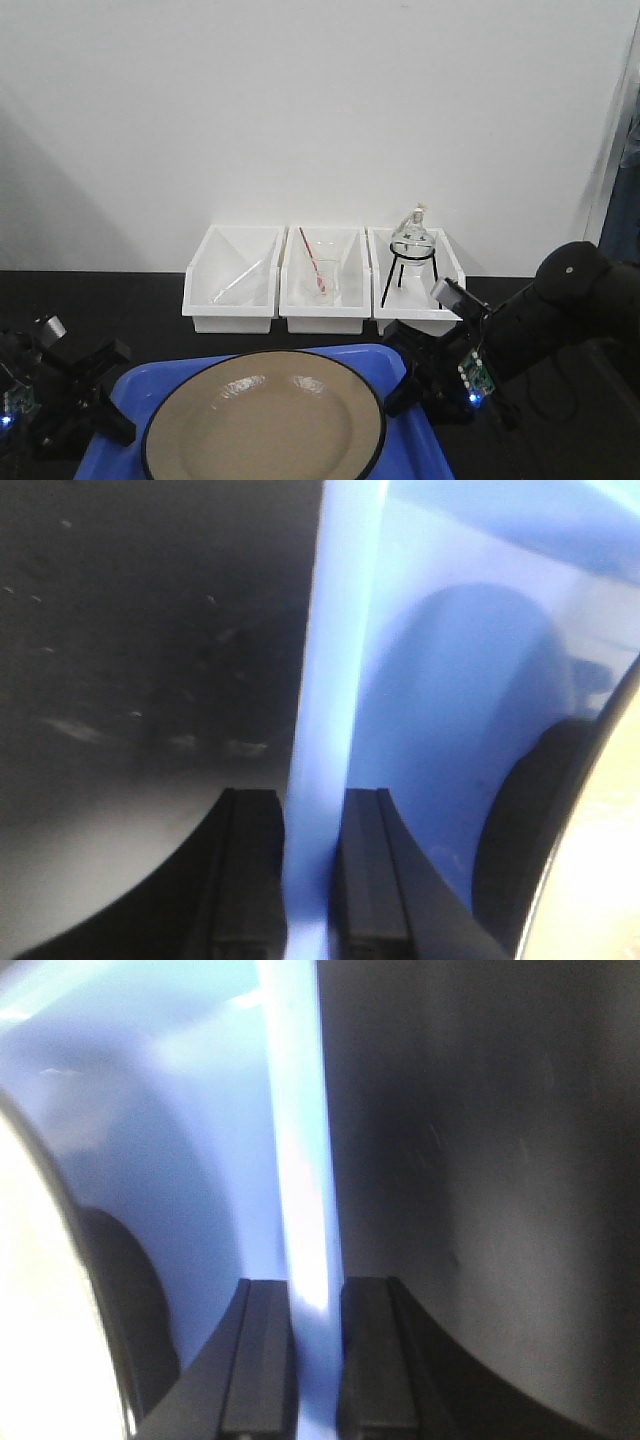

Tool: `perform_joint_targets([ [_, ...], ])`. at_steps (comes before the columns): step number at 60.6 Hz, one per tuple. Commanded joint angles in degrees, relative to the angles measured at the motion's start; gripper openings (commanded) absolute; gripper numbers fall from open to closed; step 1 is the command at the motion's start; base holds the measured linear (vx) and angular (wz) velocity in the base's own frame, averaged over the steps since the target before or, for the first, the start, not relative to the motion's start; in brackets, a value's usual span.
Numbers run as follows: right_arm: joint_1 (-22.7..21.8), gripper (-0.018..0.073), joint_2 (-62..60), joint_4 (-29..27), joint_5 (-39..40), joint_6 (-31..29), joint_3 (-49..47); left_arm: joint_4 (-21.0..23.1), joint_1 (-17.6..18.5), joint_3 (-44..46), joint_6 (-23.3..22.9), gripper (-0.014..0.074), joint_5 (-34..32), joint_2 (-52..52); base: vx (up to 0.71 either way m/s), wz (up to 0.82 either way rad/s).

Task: Place disk in tray to left cabinet
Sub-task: 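Lift the blue tray with both grippers off the bench, then hold the tray level with both grippers while the base turns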

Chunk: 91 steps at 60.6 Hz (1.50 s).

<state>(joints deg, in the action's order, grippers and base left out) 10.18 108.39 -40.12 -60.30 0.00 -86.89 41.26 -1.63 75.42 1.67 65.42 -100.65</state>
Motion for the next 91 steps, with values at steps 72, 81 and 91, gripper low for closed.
perform_joint_targets([
  [72, 1.1, -0.0006, -5.4, -11.0, -4.9, 11.2, -19.1, 14.4, 1.5, 25.2, -15.4, -0.0001, 6.5, 2.1, 0.00, 0.00],
  [81, 1.1, -0.0006, -5.1, -11.0, -5.2, 11.6, -19.1, 14.5, 1.6, 25.2, -15.7, -0.0001, 6.5, 1.5, 0.00, 0.00],
  [91, 1.1, -0.0006, -5.1, -11.0, -4.8, 9.5, -19.1, 14.5, 1.6, 25.2, -14.1, -0.0001, 6.4, 1.5, 0.00, 0.00],
])
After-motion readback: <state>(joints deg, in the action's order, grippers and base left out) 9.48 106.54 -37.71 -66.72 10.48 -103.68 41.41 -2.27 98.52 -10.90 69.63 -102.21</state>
